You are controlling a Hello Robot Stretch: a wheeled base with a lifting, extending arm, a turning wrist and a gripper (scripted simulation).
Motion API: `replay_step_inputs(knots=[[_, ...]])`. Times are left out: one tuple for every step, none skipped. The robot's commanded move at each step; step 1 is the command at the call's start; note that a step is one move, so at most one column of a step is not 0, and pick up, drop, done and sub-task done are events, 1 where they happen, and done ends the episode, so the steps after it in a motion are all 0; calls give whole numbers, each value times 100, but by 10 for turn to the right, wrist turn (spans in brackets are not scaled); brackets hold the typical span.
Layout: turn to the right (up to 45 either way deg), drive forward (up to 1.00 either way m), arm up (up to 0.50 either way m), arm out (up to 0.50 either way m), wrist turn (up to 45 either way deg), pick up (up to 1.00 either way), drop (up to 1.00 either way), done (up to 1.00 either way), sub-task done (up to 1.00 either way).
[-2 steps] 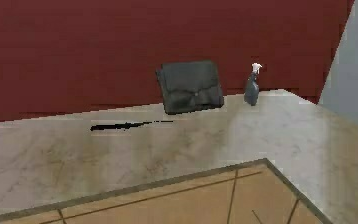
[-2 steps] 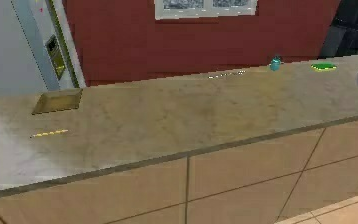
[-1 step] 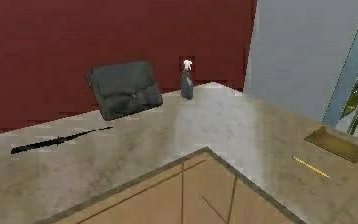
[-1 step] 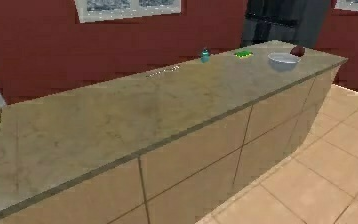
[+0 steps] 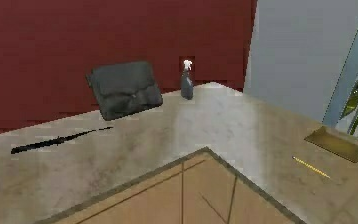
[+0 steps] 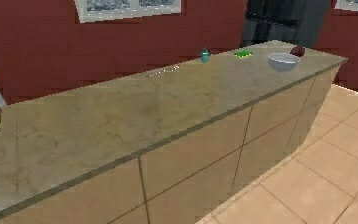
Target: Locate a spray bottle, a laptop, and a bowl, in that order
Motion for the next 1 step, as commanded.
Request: replay_step_inputs(knots=[[450, 0, 0, 0, 0, 0, 0, 0, 0]])
